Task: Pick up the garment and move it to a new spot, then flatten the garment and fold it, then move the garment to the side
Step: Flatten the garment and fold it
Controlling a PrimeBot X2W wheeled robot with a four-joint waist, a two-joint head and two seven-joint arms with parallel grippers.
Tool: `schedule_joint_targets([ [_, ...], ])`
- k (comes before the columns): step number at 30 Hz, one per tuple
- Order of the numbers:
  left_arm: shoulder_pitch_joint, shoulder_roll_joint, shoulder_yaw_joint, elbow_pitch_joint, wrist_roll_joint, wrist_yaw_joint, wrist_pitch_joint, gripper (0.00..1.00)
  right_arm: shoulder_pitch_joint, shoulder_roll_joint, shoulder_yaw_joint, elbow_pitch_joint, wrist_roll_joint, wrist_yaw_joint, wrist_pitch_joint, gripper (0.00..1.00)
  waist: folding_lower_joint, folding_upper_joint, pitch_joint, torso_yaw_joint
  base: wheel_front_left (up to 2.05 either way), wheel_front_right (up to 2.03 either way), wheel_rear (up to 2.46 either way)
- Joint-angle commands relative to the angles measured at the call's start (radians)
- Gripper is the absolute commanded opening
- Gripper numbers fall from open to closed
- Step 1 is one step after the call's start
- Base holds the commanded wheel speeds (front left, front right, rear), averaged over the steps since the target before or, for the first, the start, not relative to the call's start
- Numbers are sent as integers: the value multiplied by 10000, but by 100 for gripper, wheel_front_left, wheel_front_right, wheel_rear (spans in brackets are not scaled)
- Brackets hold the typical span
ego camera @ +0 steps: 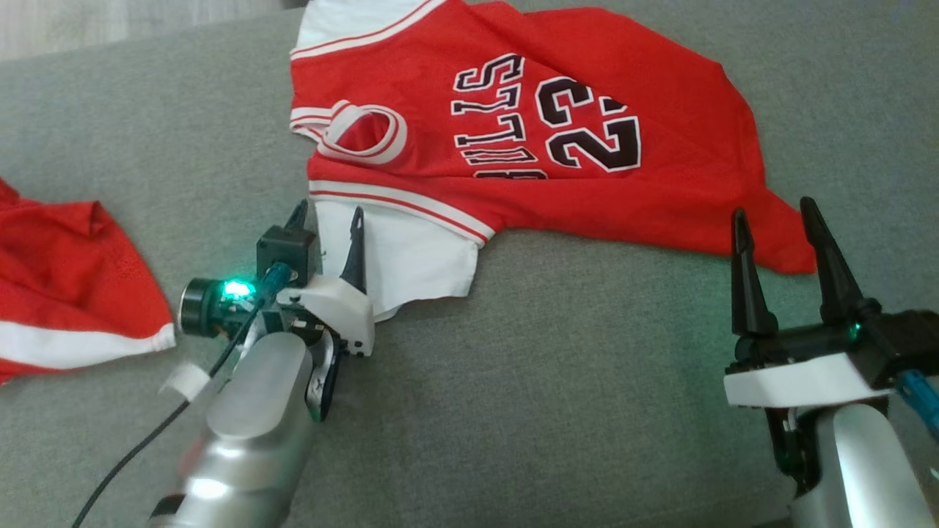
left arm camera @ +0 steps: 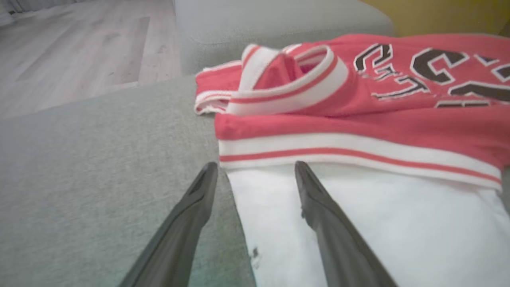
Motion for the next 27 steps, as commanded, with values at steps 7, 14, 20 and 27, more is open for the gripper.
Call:
schedule_joint_targets([
  [7,-717,128,125,986,-79,-69,675,100,-291,-25,298,-372,197,-7,-106,100,-2,0,161,-166,0,0,0],
  [14,-603,240,-5,1416,-167,-297,559,0,-268,-24,198,-335,251,-7,-106,100,-2,0,-166,12,0,0,0],
  [20,-235,312,95,1182,-358,-307,-229,0,-87,-24,122,-237,179,-7,-106,100,-2,0,-657,482,0,0,0],
  [27,259,311,-79,449,-454,-539,-709,0,148,-24,31,-54,57,-7,-106,100,-2,0,-1137,1120,0,0,0],
])
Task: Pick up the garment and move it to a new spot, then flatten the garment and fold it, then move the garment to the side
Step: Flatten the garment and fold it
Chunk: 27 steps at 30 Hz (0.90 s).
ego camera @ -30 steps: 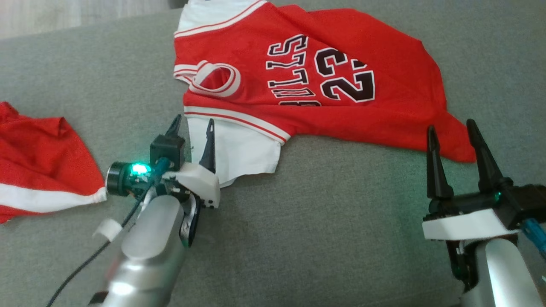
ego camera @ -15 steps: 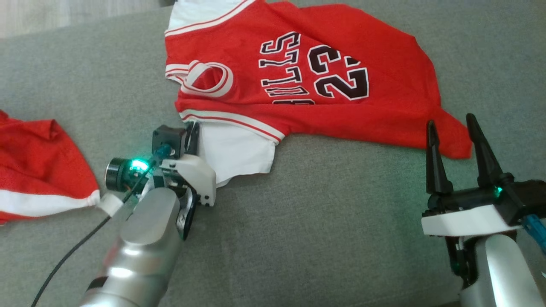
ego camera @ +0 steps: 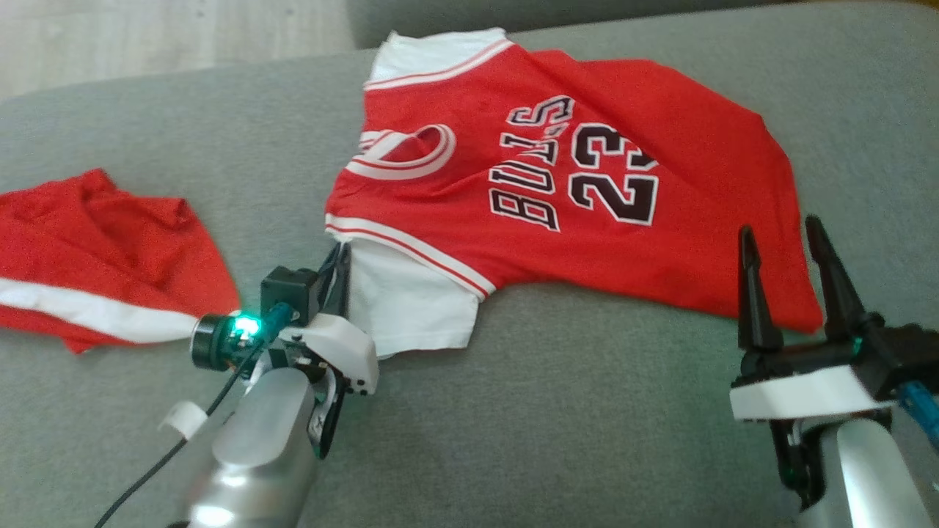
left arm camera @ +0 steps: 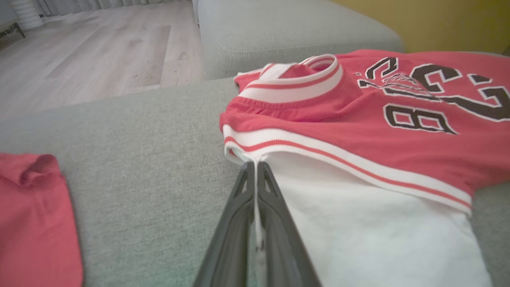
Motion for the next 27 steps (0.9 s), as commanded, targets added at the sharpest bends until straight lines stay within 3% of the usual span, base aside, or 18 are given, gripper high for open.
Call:
schedule_joint_targets([
  [1,-121,243,198,-349,-14,-17,-176,23,-34,-24,198,-266,-83,-7,-106,100,0,0,-184,210,0,0,0],
  [2,-52,224,214,-493,-60,21,-236,100,-8,-24,195,-241,-101,-7,-106,100,0,0,-234,282,0,0,0],
  [19,2453,231,483,-4767,294,742,-908,100,550,-24,196,-290,-14,-7,-107,100,0,0,-662,677,0,0,0],
  [27,2651,223,221,-4458,472,580,-767,100,453,-24,273,-284,14,-7,-107,100,0,0,-588,470,0,0,0],
])
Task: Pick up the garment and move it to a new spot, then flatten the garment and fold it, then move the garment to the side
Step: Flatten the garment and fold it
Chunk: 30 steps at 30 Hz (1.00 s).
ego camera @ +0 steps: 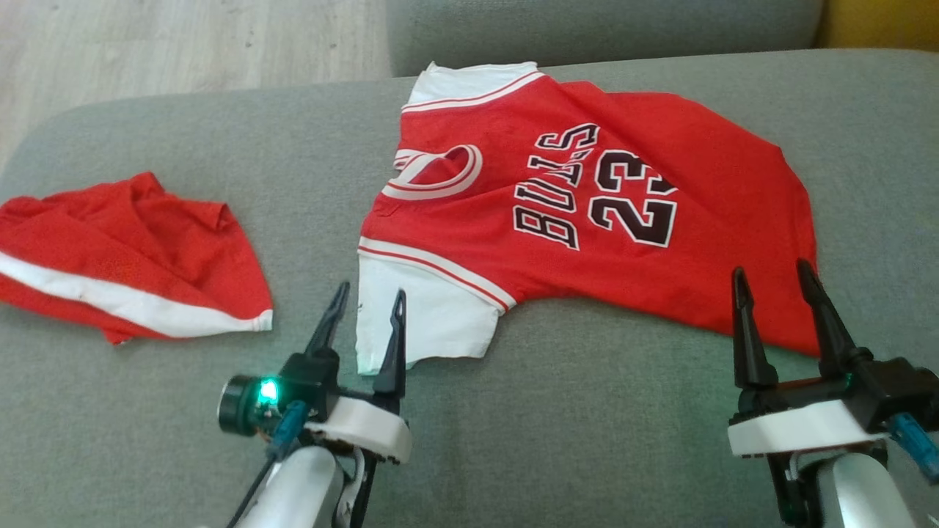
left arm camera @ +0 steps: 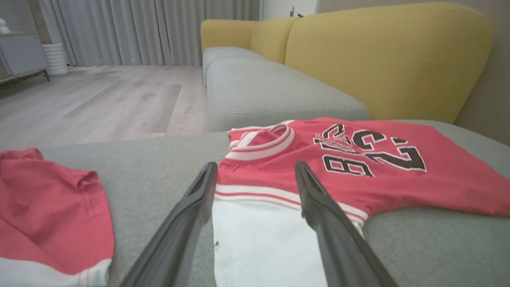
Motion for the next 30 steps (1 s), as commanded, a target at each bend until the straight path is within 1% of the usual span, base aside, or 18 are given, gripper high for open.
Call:
schedule_joint_targets([
  [1,-399,146,224,14,67,29,147,100,-331,-26,228,-355,65,-7,-107,100,0,-1,49,-97,0,0,0],
  [7,-678,188,165,981,31,156,929,100,-374,-26,284,-356,105,-7,-107,100,0,-1,239,-361,0,0,0],
  [12,-800,288,266,1682,75,637,1511,100,-427,-26,290,-370,139,-7,-107,100,0,-1,371,-518,0,0,0],
  [15,-814,337,300,1946,62,802,1700,100,-444,-26,301,-367,154,-7,-107,100,0,-1,411,-577,0,0,0],
  [18,-775,354,253,2044,37,776,1835,100,-437,-26,303,-349,166,-7,-107,100,0,-1,398,-594,0,0,0],
  [24,-649,382,1,2134,-77,478,2419,100,-418,-26,319,-276,219,-7,-107,100,0,-1,315,-582,0,0,0],
  [25,-638,382,-30,2119,-111,418,2501,71,-421,-26,335,-268,219,-7,-107,100,0,-1,305,-582,0,0,0],
  [26,-627,376,-61,2083,-152,346,2562,23,-425,-26,350,-258,219,-7,-107,100,0,-1,292,-586,0,0,0],
  [27,-611,368,-80,2018,-202,274,2581,0,-426,-26,350,-238,213,-7,-107,100,0,-1,278,-592,0,0,0],
  [30,-581,342,-34,1657,-370,139,2321,0,-404,-26,180,-46,147,-7,-107,100,0,-1,219,-632,0,0,0],
])
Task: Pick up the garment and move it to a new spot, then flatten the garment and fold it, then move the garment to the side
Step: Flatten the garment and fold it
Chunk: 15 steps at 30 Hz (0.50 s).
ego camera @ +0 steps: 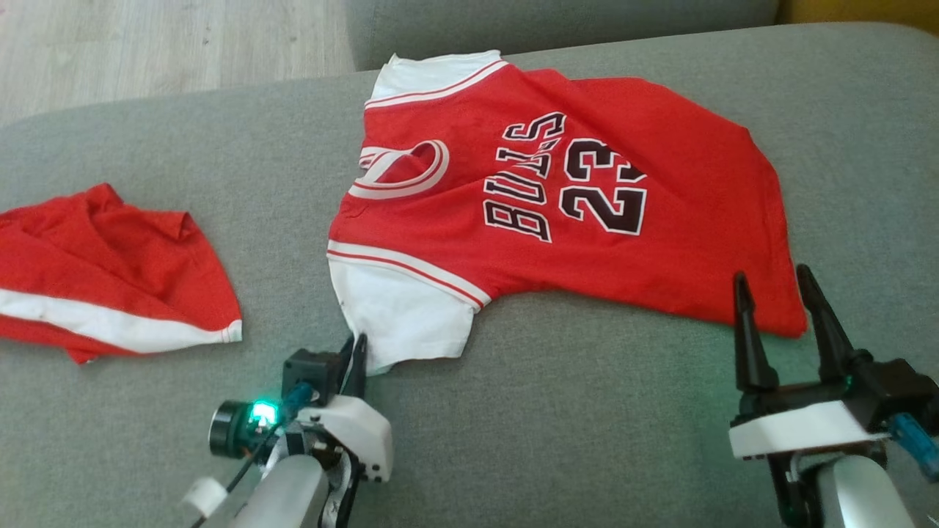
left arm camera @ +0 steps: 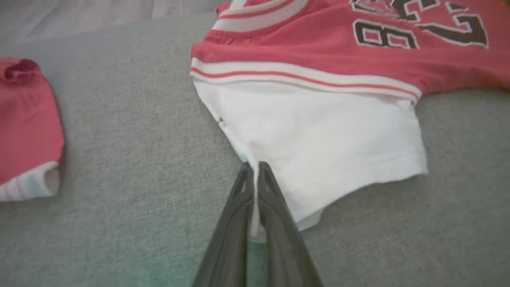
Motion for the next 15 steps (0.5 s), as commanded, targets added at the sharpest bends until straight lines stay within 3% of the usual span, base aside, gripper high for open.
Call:
schedule_joint_targets([
  [1,-187,120,316,-422,-79,-59,-253,0,-340,-30,114,-182,-33,-7,-107,100,-1,-1,-32,-22,0,0,0],
  [8,-287,42,578,-1870,-276,-279,-2087,0,-392,-30,-776,1306,112,-7,-107,100,-1,-1,-226,-48,0,0,0],
  [15,-228,9,830,-3346,-2,-424,-2481,0,-1091,-30,-1622,2906,160,-7,100,100,-1,-1,-120,74,0,0,0],
])
